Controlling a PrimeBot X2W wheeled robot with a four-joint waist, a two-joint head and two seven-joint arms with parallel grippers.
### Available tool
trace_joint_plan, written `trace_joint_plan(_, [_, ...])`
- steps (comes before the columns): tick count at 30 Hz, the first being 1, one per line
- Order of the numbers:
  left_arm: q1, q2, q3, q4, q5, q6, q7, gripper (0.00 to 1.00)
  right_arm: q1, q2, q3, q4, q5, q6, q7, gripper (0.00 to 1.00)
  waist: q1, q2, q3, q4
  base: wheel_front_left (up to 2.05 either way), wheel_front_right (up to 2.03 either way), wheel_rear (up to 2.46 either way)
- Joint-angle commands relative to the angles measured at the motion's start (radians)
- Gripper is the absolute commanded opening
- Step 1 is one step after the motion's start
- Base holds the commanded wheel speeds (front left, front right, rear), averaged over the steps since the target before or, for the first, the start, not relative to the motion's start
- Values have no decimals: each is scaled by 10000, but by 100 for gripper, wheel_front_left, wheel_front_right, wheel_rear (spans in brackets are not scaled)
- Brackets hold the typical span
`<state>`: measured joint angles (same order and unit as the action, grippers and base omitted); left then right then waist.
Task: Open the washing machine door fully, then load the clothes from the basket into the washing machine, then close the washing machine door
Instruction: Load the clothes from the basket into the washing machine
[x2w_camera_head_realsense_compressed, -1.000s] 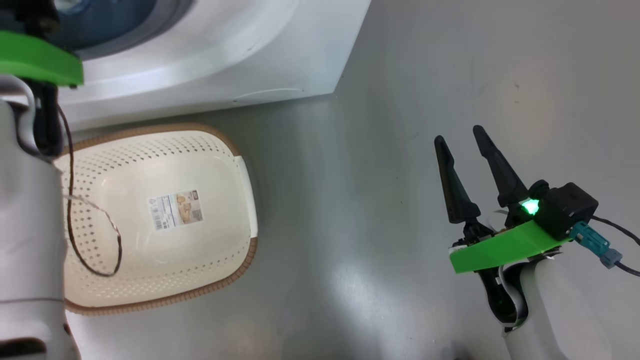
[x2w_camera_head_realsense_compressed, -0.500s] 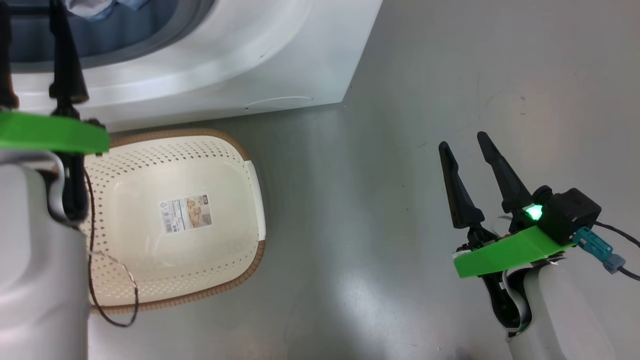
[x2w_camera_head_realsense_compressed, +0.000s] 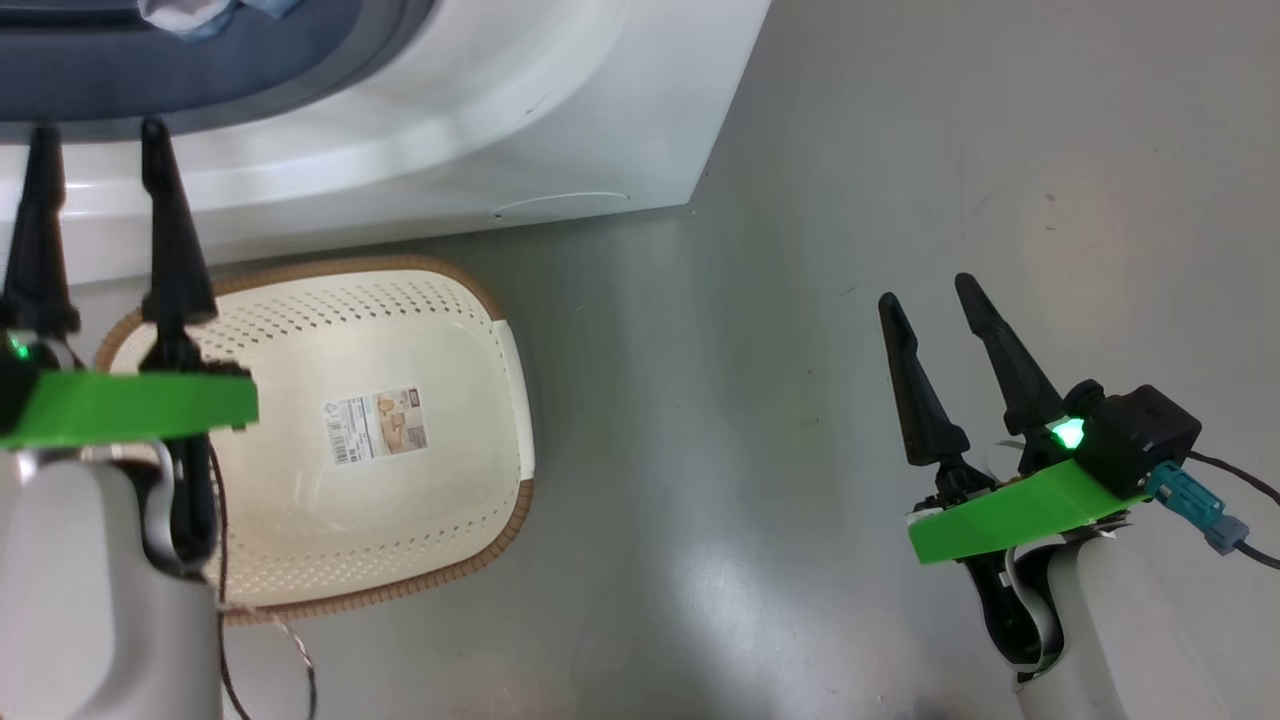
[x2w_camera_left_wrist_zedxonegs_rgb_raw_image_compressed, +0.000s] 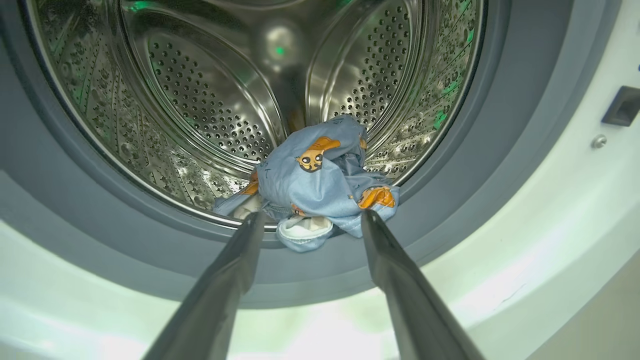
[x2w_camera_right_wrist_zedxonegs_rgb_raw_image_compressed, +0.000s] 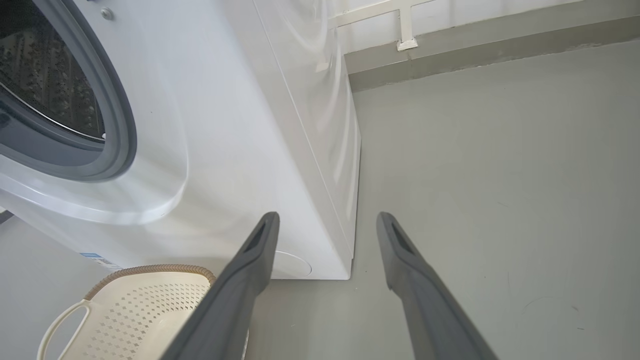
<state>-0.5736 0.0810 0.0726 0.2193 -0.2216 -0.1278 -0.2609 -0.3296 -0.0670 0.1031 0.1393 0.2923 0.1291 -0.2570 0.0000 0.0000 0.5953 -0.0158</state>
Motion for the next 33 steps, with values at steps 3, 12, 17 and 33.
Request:
trace_joint_plan(3, [879,121,477,-664,279,-29,-9,100,212,71,249,-229,4,16,-48,100,0,0,22,3,0,0,0])
trace_joint_plan(12, [2218,-216,790,-1274,452,-29,-9,100,193,70,240,-195,2,16,-48,100,0,0,6,73,0,0,0])
trace_joint_plan(17, [2659,-280,804,-1454,446,-5,-9,100,178,72,247,-170,23,16,-48,100,0,0,-11,123,0,0,0])
trace_joint_plan(33, [4196,-306,571,-1820,71,481,-9,100,155,70,312,-121,89,16,-48,100,0,0,-44,33,0,0,0])
